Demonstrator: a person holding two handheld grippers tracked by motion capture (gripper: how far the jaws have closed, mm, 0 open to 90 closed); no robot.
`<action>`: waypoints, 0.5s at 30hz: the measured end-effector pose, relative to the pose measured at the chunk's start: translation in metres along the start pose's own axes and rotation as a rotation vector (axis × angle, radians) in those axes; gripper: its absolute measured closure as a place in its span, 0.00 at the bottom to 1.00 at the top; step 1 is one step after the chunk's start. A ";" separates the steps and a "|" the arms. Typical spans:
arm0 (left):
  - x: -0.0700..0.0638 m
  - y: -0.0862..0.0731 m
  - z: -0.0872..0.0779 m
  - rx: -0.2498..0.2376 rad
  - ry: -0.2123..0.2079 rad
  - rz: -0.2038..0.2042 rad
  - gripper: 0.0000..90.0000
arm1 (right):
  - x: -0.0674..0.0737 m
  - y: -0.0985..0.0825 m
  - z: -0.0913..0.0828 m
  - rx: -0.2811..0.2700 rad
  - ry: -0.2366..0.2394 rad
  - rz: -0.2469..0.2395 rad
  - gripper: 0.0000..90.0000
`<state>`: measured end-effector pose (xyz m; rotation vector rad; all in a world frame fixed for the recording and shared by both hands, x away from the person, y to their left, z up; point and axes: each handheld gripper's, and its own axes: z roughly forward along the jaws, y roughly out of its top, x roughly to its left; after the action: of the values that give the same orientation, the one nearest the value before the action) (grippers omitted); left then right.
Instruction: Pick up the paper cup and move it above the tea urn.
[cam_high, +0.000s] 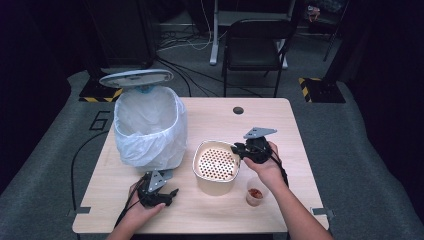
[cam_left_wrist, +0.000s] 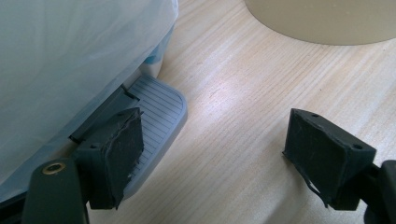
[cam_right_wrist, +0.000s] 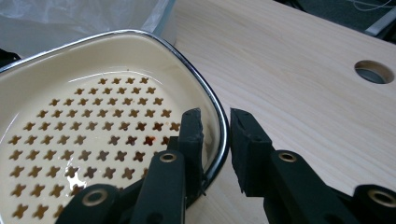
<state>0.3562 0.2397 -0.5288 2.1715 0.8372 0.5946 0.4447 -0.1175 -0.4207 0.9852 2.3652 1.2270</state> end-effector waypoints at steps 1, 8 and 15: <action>0.000 0.000 0.000 0.000 0.000 0.000 0.21 | -0.001 0.000 0.002 0.004 0.013 0.008 0.84; 0.000 0.000 0.000 -0.001 0.000 -0.001 0.21 | -0.006 0.001 0.003 0.002 0.072 0.009 0.89; 0.000 0.000 0.000 -0.001 0.000 -0.001 0.21 | -0.001 -0.004 -0.004 0.016 0.104 0.009 0.89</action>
<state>0.3562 0.2397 -0.5289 2.1704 0.8373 0.5942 0.4417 -0.1223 -0.4212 0.9595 2.4549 1.2943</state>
